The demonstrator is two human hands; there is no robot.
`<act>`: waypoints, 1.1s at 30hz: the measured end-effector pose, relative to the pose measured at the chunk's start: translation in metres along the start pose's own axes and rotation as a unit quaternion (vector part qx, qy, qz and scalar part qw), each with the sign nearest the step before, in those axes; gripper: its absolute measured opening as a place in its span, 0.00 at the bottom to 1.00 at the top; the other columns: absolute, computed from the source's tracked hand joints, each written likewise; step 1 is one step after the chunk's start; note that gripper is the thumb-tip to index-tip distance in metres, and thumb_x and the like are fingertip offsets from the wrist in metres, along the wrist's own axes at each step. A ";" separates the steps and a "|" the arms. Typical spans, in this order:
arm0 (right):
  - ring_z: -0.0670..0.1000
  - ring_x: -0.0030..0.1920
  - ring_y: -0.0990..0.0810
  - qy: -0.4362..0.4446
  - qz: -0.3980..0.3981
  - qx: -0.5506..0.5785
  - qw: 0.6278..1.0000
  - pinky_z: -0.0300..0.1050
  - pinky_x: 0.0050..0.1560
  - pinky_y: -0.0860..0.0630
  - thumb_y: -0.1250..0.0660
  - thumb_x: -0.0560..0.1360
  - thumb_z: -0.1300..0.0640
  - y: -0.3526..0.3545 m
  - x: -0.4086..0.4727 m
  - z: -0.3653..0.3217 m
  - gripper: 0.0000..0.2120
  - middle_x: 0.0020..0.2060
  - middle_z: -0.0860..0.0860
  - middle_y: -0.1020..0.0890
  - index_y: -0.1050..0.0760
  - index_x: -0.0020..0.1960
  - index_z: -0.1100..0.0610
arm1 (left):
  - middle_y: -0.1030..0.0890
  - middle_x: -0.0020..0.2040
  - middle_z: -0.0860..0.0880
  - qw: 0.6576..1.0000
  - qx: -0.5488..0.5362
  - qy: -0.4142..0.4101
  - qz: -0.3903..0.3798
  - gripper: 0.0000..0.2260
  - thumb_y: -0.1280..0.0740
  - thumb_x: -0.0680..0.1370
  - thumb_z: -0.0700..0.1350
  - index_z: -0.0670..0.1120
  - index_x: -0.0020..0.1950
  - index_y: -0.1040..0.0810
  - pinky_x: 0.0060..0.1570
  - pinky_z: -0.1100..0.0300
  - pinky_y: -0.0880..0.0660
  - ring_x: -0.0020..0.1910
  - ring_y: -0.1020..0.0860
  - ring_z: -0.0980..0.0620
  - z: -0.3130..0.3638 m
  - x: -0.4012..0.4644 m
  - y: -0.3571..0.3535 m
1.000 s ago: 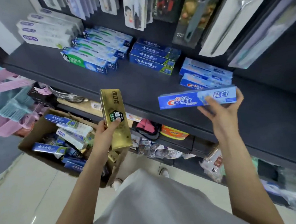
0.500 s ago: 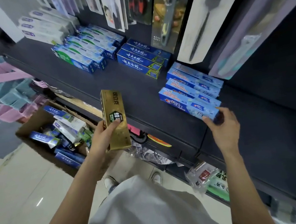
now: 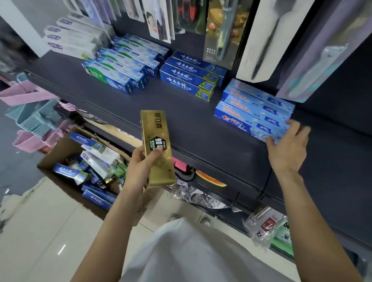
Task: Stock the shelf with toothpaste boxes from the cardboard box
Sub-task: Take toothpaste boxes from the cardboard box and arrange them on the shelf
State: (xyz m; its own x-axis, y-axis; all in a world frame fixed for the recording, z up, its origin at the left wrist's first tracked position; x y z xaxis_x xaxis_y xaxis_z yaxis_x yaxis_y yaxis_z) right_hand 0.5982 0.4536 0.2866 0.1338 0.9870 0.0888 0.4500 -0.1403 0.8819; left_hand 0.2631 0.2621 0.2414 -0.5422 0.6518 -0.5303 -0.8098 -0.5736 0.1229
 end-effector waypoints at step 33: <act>0.50 0.51 0.21 -0.066 -0.079 0.162 0.981 0.52 0.52 0.24 0.29 0.72 0.58 0.102 -0.114 0.095 0.25 0.53 0.46 0.20 0.32 0.63 0.40 | 0.28 0.67 0.46 0.739 0.534 -0.355 -0.208 0.23 0.33 0.75 0.51 0.49 0.69 0.30 0.65 0.51 0.34 0.65 0.30 0.42 0.013 -0.019 -0.200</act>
State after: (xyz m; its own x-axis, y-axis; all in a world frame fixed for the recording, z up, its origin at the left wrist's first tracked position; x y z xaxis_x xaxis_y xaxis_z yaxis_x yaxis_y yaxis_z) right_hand 0.7124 0.3189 0.3223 0.1435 0.9827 -0.1170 0.7293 -0.0251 0.6837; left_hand 0.4328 0.3711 0.2382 0.1293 0.9747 -0.1823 -0.4492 0.2215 0.8655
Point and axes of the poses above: each hand's wrist, its own x-axis towards the middle knuckle, its own y-axis out of the back of the hand, z = x × y, the point moved 10 cm from there along x, towards the middle knuckle
